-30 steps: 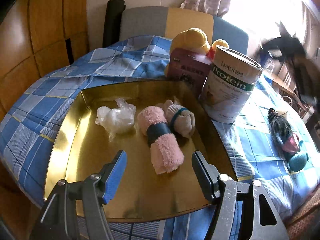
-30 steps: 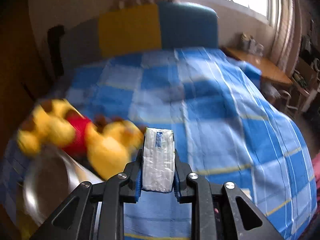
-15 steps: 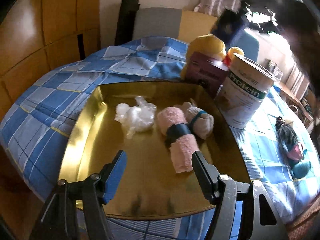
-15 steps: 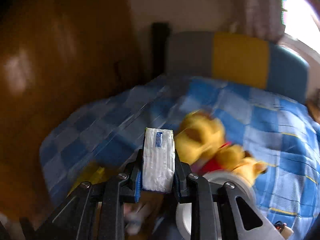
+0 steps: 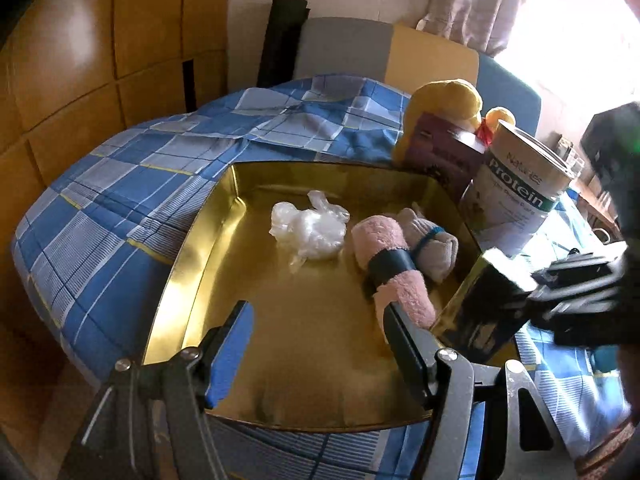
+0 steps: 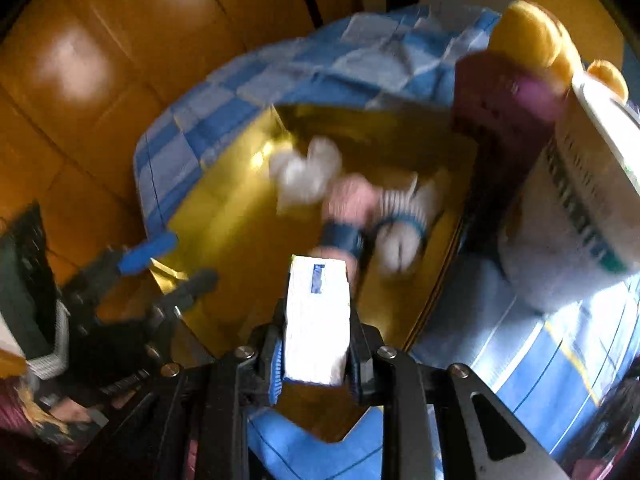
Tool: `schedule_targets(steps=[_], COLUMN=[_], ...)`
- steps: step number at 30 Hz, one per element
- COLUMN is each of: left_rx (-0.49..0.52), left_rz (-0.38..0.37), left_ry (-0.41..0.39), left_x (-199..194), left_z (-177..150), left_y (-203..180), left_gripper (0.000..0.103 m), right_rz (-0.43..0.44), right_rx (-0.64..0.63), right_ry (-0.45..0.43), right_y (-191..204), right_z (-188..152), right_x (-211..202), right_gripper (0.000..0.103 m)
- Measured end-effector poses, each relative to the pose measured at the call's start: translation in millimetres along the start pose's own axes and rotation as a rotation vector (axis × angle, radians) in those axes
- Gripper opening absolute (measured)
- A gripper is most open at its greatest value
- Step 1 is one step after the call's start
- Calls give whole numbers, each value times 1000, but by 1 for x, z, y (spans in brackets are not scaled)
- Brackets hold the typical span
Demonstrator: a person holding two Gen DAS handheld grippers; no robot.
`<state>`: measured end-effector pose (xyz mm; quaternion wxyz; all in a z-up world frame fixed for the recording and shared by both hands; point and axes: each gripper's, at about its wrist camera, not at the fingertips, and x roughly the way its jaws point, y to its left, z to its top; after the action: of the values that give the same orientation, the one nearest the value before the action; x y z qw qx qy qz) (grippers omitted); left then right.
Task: Organize soft objects
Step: 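Carry the white tissue pack into the gold tray and release with the right gripper, then move both tools back to the pile of soft items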
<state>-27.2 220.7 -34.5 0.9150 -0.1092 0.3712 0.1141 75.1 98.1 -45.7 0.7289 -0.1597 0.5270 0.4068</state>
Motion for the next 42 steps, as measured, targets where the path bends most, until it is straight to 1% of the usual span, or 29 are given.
schedule_targets(steps=[2, 6, 7, 10, 12, 18, 24, 26, 33, 42], left_rx=[8, 21, 24, 31, 34, 48, 76, 91, 136, 211], left_rz=[0, 1, -1, -4, -6, -9, -23, -29, -51, -97], left_ry=[0, -5, -8, -15, -16, -27, -50, -60, -77, -105], left_x=[-1, -4, -6, -9, -10, -16, -24, -28, -37, -49], left_z=[-1, -3, -3, -3, -3, -4, -4, -4, -2, 3], left_y=[-3, -8, -9, -12, -14, -19, -26, -31, -47, -78], left_gripper=[69, 73, 73, 74, 74, 74, 74, 74, 74, 74], right_rz=[-49, -114, -128, -119, -108, -101, -108, -115, -178, -303], right_rx=[3, 4, 16, 41, 54, 96, 156, 175, 283, 486], right_ry=[15, 8, 2, -41, -79, -177, -275, -295, -365, -463], right_y=[-1, -8, -11, -14, -16, -23, -36, -42, -82, -148], right_z=[-5, -9, -10, -9, -11, -19, -35, -41, -75, -132], right_x=[12, 22, 23, 17, 10, -16, -49, -58, -97, -150], right_gripper=[24, 26, 28, 36, 40, 41, 42, 42, 43, 44])
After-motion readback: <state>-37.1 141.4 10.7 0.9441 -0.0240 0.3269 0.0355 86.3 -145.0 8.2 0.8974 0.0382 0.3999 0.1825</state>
